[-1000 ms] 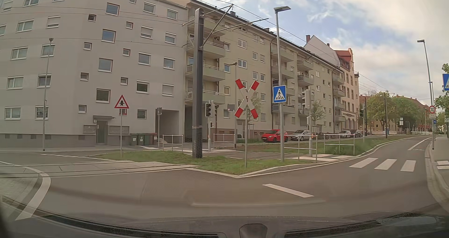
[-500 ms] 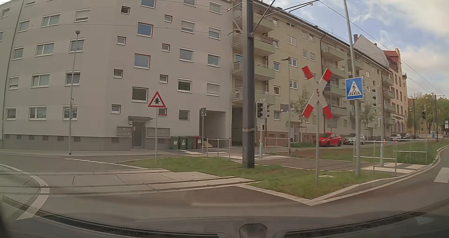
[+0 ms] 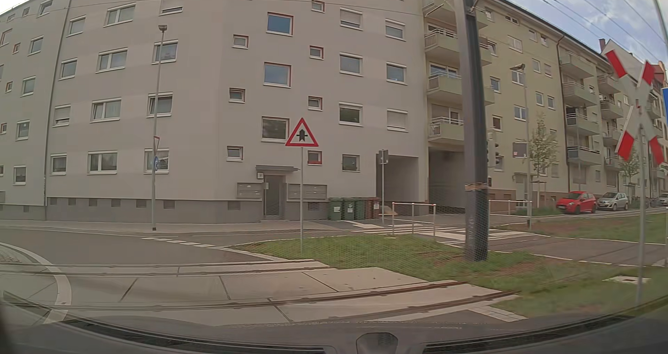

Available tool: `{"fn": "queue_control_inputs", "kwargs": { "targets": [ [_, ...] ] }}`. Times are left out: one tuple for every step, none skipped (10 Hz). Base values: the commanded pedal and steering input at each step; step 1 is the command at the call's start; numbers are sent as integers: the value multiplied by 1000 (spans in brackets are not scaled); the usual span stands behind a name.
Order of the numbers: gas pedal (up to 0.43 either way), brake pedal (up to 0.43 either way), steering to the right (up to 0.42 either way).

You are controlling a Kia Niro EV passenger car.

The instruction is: Follow the waypoints while adhering to traffic rules and regulations

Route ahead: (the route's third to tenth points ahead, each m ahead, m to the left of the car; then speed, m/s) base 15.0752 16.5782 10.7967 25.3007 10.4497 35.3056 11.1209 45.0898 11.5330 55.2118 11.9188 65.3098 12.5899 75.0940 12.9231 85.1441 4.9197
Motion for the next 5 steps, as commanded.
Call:
{"fn": "queue_control_inputs", "kwargs": {
  "targets": [
    [39,0,-343],
    [39,0,-346],
    [39,0,-349],
    [39,0,-350],
    [39,0,-350]
  ]
}}
